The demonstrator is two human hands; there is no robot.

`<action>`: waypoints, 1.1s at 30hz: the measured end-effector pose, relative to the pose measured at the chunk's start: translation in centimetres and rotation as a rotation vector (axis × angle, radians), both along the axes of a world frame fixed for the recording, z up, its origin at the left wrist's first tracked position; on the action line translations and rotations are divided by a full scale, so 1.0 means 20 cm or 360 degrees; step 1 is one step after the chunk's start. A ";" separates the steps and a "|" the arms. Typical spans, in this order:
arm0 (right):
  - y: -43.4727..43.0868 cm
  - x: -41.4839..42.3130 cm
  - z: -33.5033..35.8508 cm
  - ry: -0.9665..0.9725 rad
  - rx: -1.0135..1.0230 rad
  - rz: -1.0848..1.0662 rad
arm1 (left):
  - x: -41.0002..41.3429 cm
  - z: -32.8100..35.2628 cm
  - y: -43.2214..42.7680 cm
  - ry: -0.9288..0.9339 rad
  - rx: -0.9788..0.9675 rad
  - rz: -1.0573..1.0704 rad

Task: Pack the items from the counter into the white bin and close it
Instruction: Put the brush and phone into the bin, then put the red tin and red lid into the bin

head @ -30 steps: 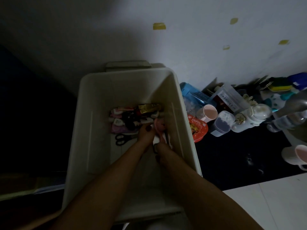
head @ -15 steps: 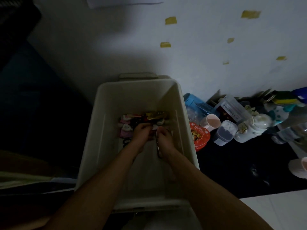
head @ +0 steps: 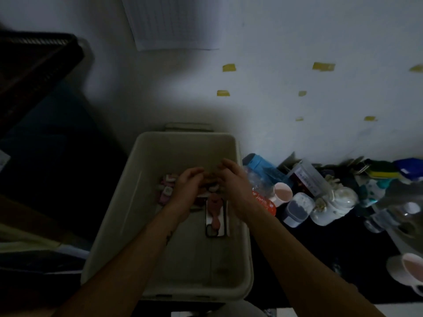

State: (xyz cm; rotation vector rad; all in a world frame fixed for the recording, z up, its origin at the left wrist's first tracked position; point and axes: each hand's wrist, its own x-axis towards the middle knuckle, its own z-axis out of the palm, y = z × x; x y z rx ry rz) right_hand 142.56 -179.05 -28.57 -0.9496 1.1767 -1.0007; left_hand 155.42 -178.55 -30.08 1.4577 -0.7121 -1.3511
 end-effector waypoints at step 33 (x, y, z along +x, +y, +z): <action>-0.08 -1.03 -0.53 0.0257 0.0191 0.0424 | -1.13 -0.44 0.14 -0.0173 0.0240 0.0532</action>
